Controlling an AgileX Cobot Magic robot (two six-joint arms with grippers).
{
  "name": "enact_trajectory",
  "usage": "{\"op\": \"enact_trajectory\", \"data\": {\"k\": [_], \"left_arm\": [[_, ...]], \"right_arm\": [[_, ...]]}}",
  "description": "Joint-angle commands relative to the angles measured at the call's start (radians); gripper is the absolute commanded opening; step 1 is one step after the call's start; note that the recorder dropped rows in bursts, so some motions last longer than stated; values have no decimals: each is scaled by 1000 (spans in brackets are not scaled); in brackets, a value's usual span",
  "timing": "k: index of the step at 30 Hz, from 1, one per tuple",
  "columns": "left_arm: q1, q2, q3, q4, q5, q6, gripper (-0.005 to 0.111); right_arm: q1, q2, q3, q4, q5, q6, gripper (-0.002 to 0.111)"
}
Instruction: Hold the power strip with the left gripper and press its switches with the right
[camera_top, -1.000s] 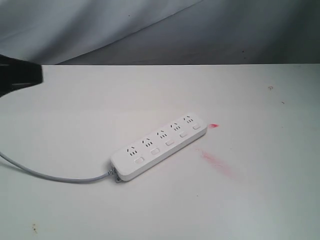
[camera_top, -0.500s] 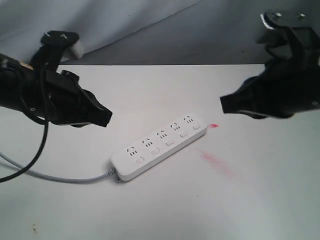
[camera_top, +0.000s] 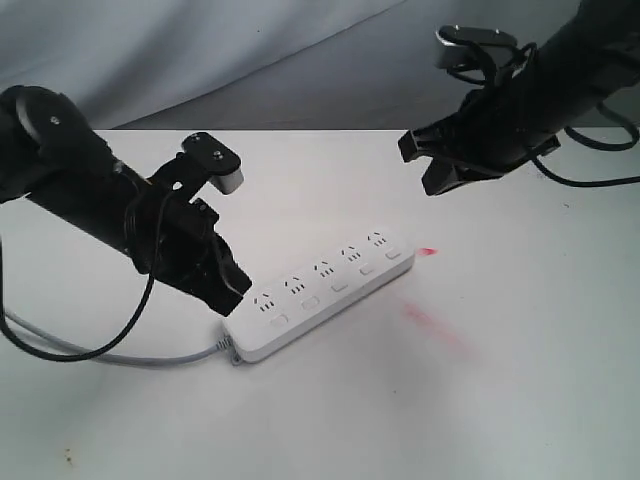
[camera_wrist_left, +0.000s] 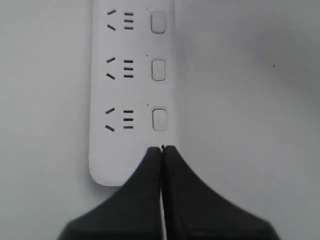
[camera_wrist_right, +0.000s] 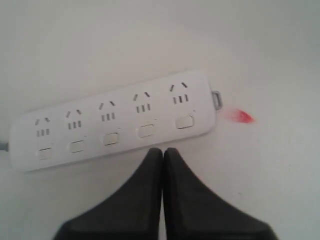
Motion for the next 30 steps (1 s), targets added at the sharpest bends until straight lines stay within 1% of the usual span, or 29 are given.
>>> {"op": "enact_trajectory", "data": {"k": [1, 4, 8, 12, 16, 20, 24, 30], "left_arm": [[-7, 66, -68, 107, 45, 9, 0], [-7, 106, -83, 167, 39, 13, 0], [-17, 140, -85, 172, 28, 31, 0], [-71, 154, -85, 183, 10, 33, 0], [-122, 162, -85, 246, -9, 19, 0], [-124, 162, -85, 248, -25, 1, 0], [-119, 163, -85, 272, -58, -6, 0], [-119, 174, -85, 281, -73, -14, 0]], "right_arm": [[-47, 102, -47, -9, 33, -4, 0], [-60, 161, -79, -7, 54, -9, 0], [-60, 200, -101, 8, 59, -16, 0], [-60, 210, -101, 71, 53, -65, 0], [-60, 227, -101, 117, 53, -103, 0], [-60, 241, -101, 166, 56, -169, 0], [-60, 246, -101, 288, 56, -304, 0], [-60, 246, -101, 306, 25, -326, 0]]}}
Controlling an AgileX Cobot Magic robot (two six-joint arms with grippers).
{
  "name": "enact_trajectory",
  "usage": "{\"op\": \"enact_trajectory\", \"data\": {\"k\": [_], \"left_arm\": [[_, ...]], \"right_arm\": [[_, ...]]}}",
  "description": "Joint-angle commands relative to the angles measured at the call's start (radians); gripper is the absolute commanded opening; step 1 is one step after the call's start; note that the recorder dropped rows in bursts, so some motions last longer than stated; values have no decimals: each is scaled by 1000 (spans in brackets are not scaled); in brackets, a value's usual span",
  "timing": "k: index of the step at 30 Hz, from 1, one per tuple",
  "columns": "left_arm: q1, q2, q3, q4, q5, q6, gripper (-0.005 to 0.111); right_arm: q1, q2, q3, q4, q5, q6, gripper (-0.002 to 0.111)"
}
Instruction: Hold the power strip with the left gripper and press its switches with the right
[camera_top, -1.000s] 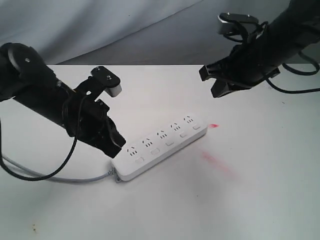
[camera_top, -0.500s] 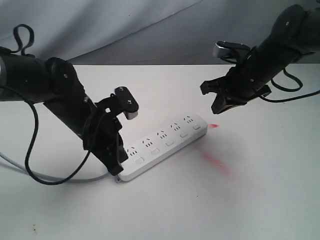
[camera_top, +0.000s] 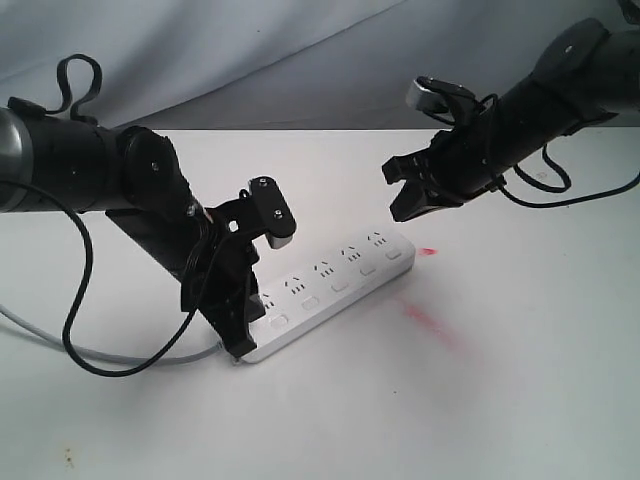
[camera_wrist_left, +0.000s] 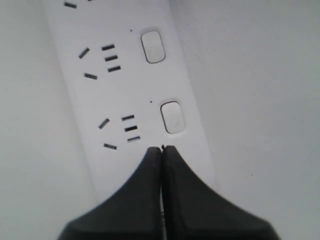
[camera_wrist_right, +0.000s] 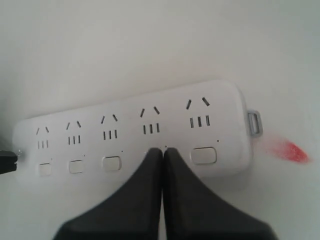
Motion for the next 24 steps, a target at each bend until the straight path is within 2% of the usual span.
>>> {"op": "enact_trajectory", "data": {"k": [1, 4, 13, 19, 24], "left_arm": [[0, 25, -6, 25, -16, -38, 0], [0, 54, -6, 66, -11, -88, 0], [0, 77, -6, 71, -11, -91, 0], [0, 77, -6, 71, 0, -91, 0], [0, 77, -6, 71, 13, -91, 0]], "right_arm": [[-4, -1, -5, 15, -33, -43, 0], [-2, -1, -5, 15, -53, -70, 0], [0, 0, -5, -10, -51, -74, 0], [23, 1, -5, -113, -52, 43, 0], [104, 25, -5, -254, -69, 146, 0]]}}
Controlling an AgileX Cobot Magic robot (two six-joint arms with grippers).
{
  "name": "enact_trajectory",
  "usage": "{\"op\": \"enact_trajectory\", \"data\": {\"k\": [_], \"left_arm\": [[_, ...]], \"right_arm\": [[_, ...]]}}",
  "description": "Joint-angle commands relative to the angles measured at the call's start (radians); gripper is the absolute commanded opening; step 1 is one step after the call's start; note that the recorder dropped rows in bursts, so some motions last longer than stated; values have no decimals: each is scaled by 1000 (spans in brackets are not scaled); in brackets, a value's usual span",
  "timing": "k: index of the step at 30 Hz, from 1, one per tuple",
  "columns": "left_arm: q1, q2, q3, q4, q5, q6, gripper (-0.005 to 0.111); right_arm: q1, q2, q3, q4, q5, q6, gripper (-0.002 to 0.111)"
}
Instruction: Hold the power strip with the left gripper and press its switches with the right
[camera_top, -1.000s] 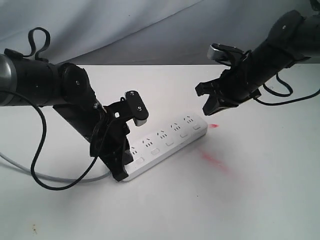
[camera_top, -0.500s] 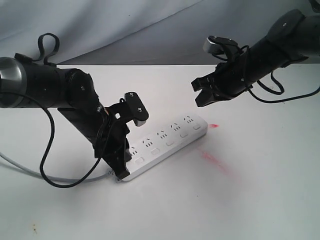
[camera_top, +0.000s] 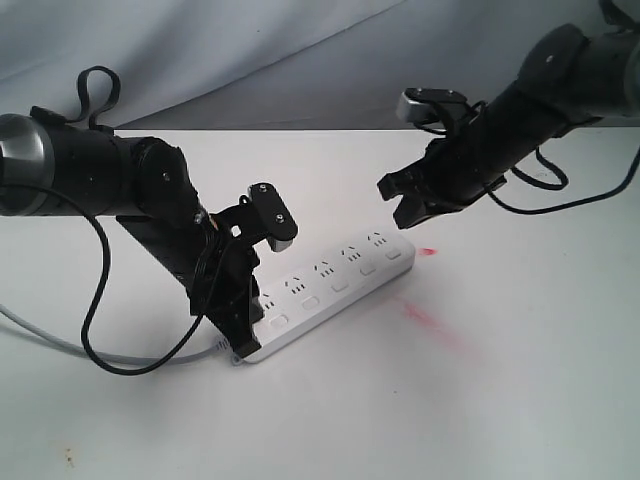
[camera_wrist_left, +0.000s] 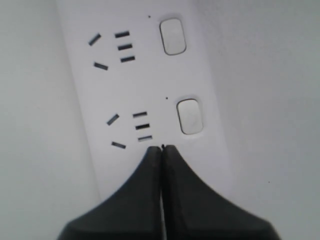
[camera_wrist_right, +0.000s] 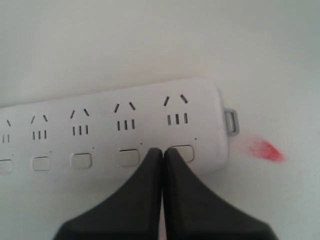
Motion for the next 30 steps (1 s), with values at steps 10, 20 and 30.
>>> {"op": "enact_trajectory", "data": {"k": [10, 20, 30], "left_arm": [[0, 28, 6, 21, 34, -12, 0], [0, 28, 6, 19, 34, -12, 0], [0, 28, 6, 19, 40, -12, 0]], "right_arm": [[135, 47, -4, -347, -80, 276, 0], [135, 58, -4, -343, -134, 300, 0], [137, 98, -4, -343, -107, 307, 0]]}}
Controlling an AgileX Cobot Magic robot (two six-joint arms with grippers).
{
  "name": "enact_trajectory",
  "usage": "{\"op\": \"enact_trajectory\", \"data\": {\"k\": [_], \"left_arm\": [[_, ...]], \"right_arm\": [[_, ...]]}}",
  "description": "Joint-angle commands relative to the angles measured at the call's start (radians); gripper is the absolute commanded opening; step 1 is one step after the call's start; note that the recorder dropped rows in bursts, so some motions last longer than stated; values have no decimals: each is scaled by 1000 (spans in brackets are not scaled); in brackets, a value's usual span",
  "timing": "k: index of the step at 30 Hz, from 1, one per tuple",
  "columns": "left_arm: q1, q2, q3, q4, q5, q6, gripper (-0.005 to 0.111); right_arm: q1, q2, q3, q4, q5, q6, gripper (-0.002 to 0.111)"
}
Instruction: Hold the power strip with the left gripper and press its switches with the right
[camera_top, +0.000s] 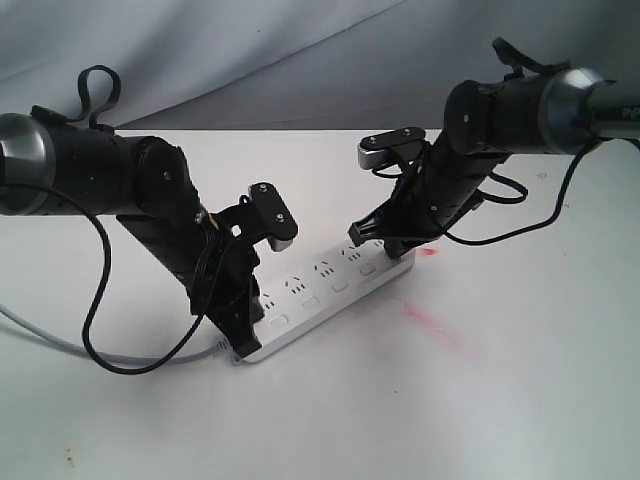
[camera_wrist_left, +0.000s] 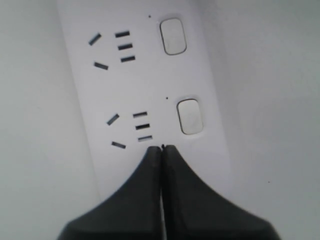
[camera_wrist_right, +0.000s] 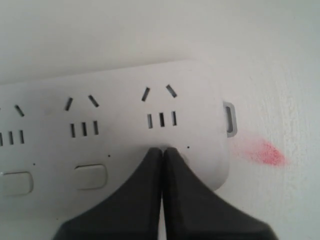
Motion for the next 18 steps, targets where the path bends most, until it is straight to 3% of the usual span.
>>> {"op": "enact_trajectory", "data": {"k": [1, 12, 18], "left_arm": [[0, 27, 10, 19, 34, -10, 0], [0, 27, 10, 19, 36, -10, 0], [0, 27, 10, 19, 36, -10, 0]], "right_arm": [[4, 16, 0, 2, 19, 6, 0], [6, 94, 0, -43, 51, 32, 0], [6, -52, 0, -7, 15, 32, 0]]}}
